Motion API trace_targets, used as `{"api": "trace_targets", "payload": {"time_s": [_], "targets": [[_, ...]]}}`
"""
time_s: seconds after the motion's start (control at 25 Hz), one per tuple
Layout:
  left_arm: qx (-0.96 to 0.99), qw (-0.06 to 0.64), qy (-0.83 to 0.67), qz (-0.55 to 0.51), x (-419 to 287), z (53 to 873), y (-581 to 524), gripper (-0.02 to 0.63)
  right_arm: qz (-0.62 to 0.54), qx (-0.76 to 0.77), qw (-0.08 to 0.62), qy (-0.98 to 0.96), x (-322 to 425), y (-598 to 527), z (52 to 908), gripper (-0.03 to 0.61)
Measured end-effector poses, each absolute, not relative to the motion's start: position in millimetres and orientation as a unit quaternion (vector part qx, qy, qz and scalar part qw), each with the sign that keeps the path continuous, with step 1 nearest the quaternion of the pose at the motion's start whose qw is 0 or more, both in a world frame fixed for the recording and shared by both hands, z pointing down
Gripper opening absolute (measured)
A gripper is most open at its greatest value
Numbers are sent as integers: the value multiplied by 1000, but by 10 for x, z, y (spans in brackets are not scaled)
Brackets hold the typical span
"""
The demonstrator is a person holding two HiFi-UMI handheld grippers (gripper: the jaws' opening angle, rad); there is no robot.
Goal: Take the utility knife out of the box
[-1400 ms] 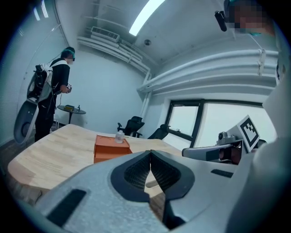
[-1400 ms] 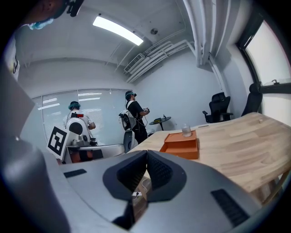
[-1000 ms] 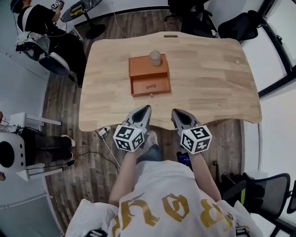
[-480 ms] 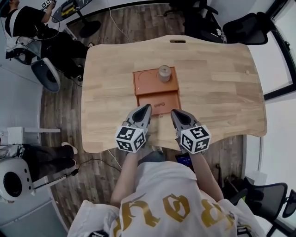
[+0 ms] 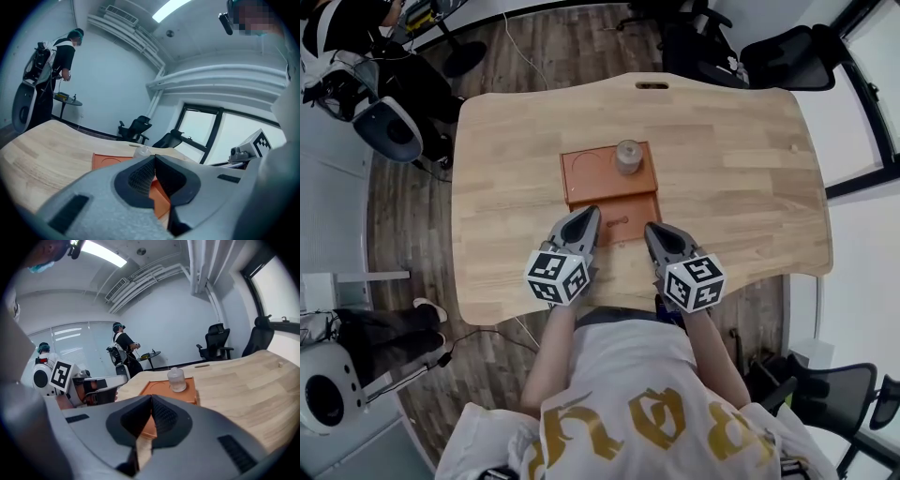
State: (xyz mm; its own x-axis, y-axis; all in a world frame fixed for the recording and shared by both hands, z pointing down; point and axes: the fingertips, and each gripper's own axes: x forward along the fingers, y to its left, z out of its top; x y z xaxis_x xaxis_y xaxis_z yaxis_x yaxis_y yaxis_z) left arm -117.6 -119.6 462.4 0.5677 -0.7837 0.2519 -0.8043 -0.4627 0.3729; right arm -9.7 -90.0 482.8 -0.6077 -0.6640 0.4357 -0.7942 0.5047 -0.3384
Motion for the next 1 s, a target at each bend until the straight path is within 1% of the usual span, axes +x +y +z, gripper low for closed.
{"api": "trace_targets", "payload": {"time_s": [0.28,1.0], "targets": [[857,213,-468,26,-1073,4536,-1361,11,262,426,125,-857,29,-1039,4871,12],[848,230,-474,58,-1173,4858,-1464,11,269,428,127,-854,66,-1312,5069,12]]}}
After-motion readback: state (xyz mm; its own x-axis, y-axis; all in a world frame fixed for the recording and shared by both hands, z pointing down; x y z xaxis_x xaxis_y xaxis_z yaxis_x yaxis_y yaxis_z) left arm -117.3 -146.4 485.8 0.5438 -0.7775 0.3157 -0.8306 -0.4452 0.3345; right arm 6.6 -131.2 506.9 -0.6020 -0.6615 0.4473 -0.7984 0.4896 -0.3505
